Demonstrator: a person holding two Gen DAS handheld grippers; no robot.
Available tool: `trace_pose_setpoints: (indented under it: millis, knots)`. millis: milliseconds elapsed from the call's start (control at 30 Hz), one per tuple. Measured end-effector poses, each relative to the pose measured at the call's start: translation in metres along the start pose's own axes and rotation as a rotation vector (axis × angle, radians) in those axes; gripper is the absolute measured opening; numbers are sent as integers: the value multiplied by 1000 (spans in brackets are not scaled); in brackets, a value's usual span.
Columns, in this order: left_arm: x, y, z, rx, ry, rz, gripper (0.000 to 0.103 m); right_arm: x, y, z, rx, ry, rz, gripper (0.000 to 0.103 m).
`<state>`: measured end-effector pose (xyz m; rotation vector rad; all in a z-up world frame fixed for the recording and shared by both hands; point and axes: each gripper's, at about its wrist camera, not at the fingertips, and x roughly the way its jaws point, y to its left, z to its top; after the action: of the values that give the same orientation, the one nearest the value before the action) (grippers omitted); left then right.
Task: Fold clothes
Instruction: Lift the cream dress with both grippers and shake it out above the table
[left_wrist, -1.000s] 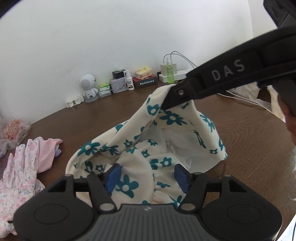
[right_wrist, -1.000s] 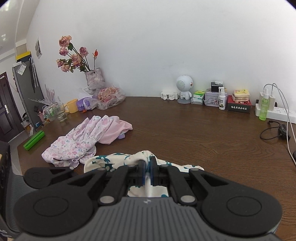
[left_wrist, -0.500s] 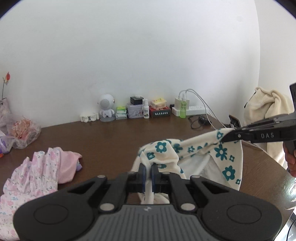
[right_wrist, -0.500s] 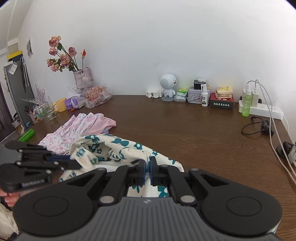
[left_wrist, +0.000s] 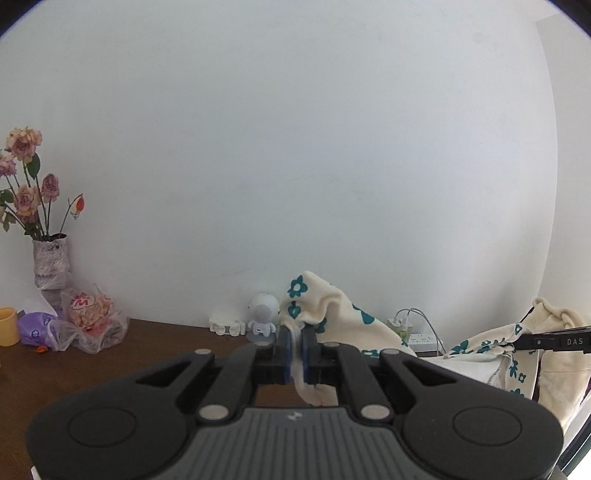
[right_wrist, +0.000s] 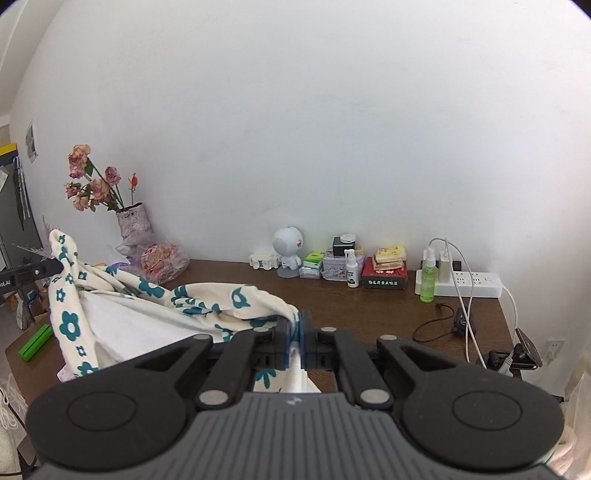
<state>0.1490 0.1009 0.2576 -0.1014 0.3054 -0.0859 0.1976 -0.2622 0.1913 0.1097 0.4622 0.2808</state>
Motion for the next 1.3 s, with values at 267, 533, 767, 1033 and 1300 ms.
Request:
trace_pose_setpoints:
  millis: [267,533,767,1033,1300]
  knots:
    - [-9,-5,25,121,30,71,4,-19,18,26,-54,-10,-90,4]
    - [11,-30,54,196,-3,83,4,-27,35,64,-82,-93,-89,4]
    - [106,-33,79,81,-17,100,5,54,-3,96,46,-77,-139,4]
    - [59,-53,132,132,-201,80,5,30,-6,160,54,-256,-139,4]
    - [5,-65,12,235,30,-78,5,10,-23,105,-68,-62,-142,4]
